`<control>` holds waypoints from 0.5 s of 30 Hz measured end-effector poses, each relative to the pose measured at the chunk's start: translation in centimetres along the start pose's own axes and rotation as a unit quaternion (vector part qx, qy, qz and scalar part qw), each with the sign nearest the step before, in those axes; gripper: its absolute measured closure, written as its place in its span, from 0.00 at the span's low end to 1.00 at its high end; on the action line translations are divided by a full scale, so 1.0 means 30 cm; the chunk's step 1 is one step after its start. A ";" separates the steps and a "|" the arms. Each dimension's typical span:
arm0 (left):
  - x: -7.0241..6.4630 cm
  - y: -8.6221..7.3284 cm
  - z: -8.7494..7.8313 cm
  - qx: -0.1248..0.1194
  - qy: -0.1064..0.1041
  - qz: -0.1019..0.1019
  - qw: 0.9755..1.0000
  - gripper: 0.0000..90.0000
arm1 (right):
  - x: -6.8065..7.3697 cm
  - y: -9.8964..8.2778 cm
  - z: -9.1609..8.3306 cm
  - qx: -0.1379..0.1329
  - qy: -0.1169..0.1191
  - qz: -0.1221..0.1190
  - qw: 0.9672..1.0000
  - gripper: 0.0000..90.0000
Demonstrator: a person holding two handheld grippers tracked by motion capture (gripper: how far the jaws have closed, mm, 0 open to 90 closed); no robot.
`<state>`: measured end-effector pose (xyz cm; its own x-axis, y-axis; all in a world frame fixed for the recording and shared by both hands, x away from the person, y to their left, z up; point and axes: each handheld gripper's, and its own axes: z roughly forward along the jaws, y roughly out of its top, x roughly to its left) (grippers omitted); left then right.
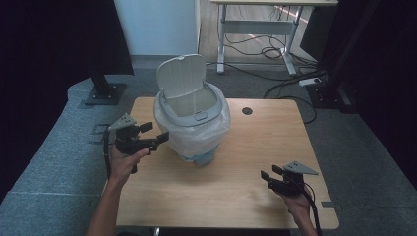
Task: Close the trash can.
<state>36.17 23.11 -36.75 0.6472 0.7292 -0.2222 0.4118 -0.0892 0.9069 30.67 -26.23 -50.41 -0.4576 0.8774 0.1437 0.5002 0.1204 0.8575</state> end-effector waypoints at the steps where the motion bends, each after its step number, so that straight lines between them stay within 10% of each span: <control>1: 0.000 0.006 0.000 0.000 0.002 0.002 1.000 0.16 | 0.000 0.000 0.000 0.000 0.000 0.000 1.000 0.46; 15: 0.010 0.095 0.021 -0.007 0.012 0.020 1.000 0.16 | -0.003 -0.007 0.007 0.007 -0.001 -0.001 1.000 0.46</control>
<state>37.93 22.64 -34.47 0.6477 0.7412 -0.1765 0.3767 -0.1101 0.9198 30.77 -26.24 -50.71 -0.4574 0.8781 0.1408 0.5090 0.1287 0.8511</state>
